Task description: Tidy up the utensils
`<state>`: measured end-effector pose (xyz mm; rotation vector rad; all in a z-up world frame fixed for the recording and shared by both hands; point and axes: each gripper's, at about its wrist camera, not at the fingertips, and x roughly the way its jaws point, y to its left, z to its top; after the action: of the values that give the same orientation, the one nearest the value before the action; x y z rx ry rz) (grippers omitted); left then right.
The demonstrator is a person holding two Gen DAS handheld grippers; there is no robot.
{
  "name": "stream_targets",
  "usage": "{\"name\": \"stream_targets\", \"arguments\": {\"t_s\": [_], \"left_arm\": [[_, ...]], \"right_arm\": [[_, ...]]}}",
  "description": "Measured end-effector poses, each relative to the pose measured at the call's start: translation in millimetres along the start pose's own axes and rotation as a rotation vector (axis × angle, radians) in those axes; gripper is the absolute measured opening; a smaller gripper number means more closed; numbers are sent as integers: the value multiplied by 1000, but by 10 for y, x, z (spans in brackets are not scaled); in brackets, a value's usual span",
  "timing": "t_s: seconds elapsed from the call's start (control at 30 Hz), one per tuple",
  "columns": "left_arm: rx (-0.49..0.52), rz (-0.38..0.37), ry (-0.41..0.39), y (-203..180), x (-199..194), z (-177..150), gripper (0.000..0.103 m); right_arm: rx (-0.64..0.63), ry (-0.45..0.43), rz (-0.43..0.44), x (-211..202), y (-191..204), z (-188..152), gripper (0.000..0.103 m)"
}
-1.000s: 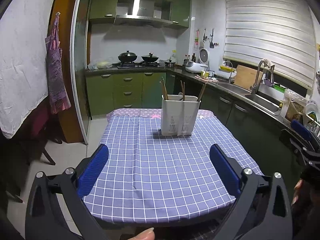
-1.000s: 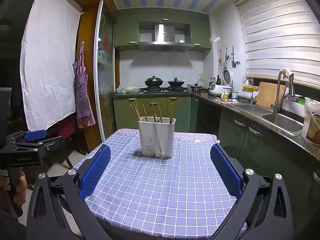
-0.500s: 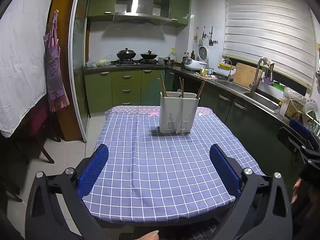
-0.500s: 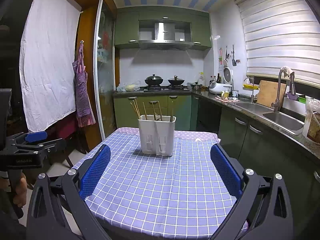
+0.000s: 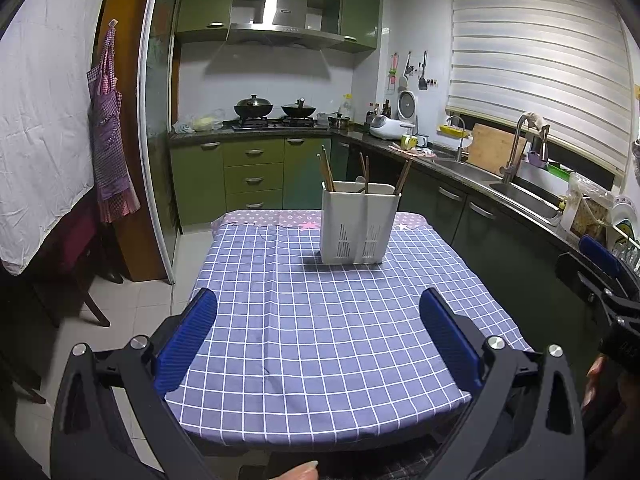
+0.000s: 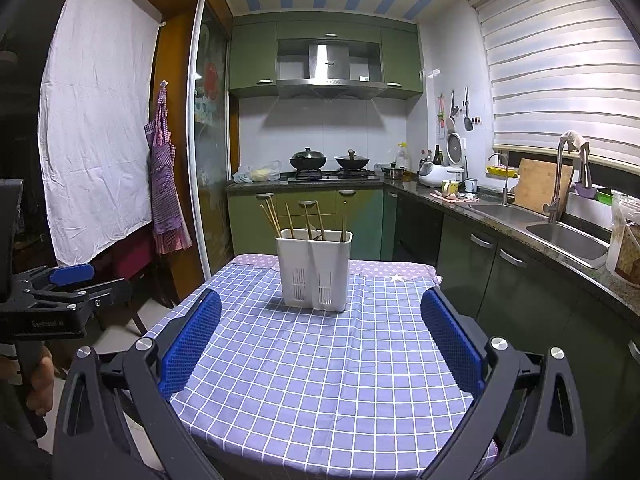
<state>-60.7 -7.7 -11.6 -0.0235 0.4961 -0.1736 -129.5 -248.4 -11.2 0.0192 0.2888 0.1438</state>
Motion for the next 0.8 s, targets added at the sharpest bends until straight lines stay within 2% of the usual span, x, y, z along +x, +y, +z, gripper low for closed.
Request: {"name": "stream_targets", "arguments": {"t_s": [0.8], "left_arm": [[6, 6, 2, 0, 12, -15, 96]], "right_arm": [[3, 3, 0, 15, 12, -17, 98]]}}
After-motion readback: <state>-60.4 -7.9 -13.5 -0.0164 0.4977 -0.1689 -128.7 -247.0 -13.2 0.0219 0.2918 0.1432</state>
